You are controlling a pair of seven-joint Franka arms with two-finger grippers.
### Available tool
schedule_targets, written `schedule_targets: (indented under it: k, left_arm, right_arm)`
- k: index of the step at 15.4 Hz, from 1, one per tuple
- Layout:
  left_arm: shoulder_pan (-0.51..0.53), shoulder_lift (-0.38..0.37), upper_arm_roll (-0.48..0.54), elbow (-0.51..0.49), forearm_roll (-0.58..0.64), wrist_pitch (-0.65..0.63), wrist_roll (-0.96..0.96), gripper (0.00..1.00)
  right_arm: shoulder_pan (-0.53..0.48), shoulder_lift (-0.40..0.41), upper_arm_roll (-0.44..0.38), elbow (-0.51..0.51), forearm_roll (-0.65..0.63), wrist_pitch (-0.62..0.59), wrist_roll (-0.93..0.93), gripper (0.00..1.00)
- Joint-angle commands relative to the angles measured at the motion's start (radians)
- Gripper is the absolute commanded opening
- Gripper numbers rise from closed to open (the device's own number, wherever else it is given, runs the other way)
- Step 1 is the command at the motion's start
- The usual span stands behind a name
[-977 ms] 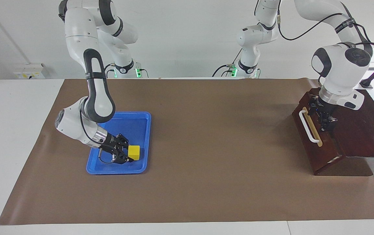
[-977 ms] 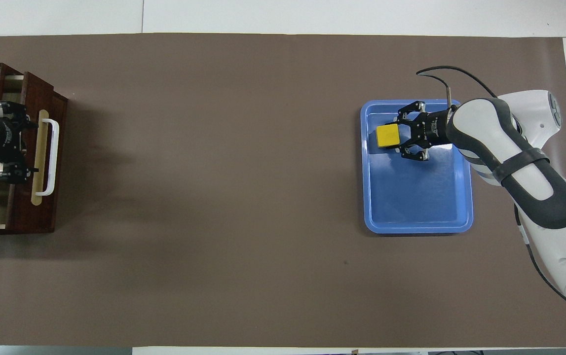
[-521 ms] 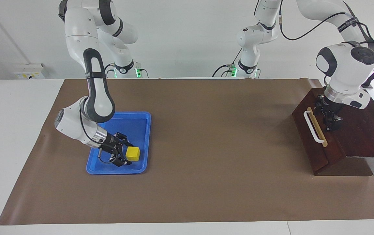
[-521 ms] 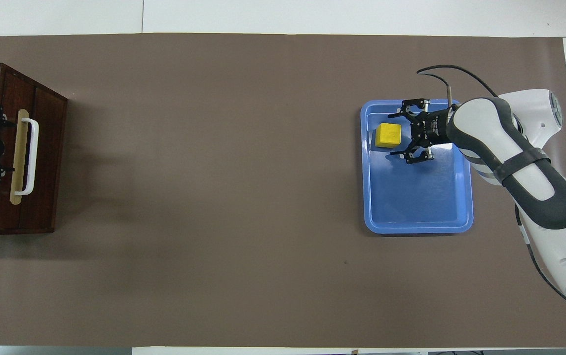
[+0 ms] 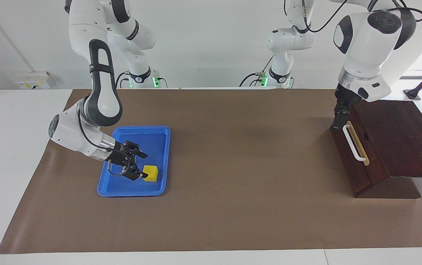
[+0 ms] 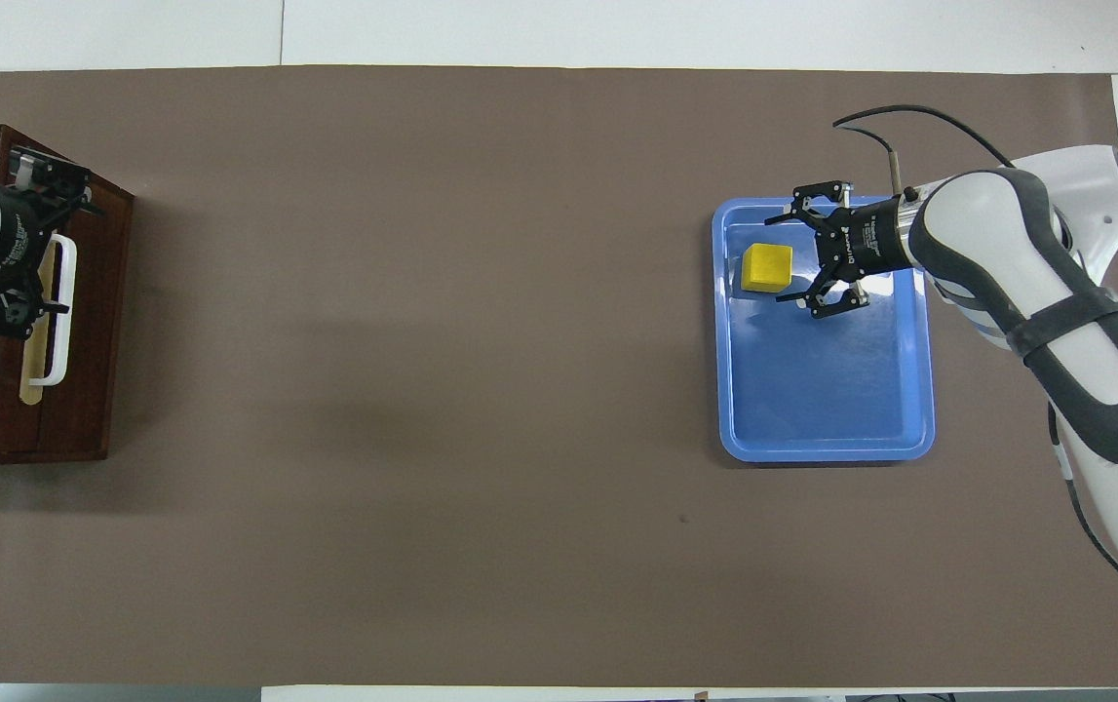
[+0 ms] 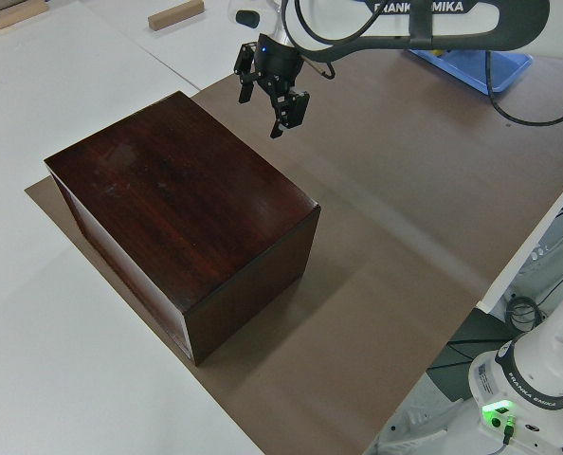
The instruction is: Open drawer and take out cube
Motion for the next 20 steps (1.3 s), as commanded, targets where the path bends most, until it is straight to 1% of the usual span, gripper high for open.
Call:
schedule_targets:
  k: [1,3,4,6,7,10,11,13,15,16,18,20]
  left_arm:
    - [0.005,-0.006,0.015,0.047,-0.049,-0.142,0.315,1.0]
    - [0.004,-0.018,0.013,0.058,-0.072,-0.204,0.519,1.0]
    - [0.002,-0.024,0.009,0.058,-0.071,-0.236,0.602,1.0]
    - [0.008,-0.046,-0.003,0.05,-0.063,-0.283,0.74,1.0]
    - [0.019,-0.047,0.003,0.048,-0.064,-0.284,0.809,1.0]
    - [0.028,-0.032,0.013,0.067,-0.061,-0.255,0.878,1.0]
    - [0.063,-0.033,0.001,0.061,-0.061,-0.251,0.885,1.0]
    - [0.1,-0.032,-0.009,0.056,-0.054,-0.265,0.965,1.0]
    - [0.1,-0.038,-0.017,0.053,-0.058,-0.279,0.967,1.0]
    - [0.096,-0.044,-0.016,0.045,-0.058,-0.278,0.971,1.0]
    - [0.094,-0.031,-0.014,0.054,-0.054,-0.281,0.976,1.0]
    - [0.093,-0.029,-0.014,0.055,-0.055,-0.291,0.977,1.0]
  right_arm:
    - [-0.012,-0.117,0.013,0.021,-0.146,-0.108,-0.069,1.0]
    - [-0.012,-0.166,0.01,0.047,-0.226,-0.204,-0.254,1.0]
    - [-0.01,-0.184,0.01,0.063,-0.291,-0.244,-0.354,1.0]
    - [0.0,-0.238,0.014,0.07,-0.453,-0.266,-0.56,1.0]
    - [0.0,-0.267,0.016,0.07,-0.508,-0.269,-0.673,1.0]
    - [0.0,-0.35,0.014,0.067,-0.584,-0.309,-0.946,1.0]
    - [0.0,-0.371,0.014,0.067,-0.615,-0.32,-1.011,1.0]
    - [-0.015,-0.408,0.013,0.07,-0.626,-0.393,-1.044,1.0]
    - [-0.024,-0.415,0.008,0.086,-0.612,-0.47,-1.039,1.0]
    - [-0.05,-0.415,0.016,0.084,-0.61,-0.498,-1.038,1.0]
    - [-0.059,-0.415,0.019,0.081,-0.612,-0.544,-1.036,1.0]
    - [-0.064,-0.41,0.019,0.07,-0.615,-0.552,-1.033,1.0]
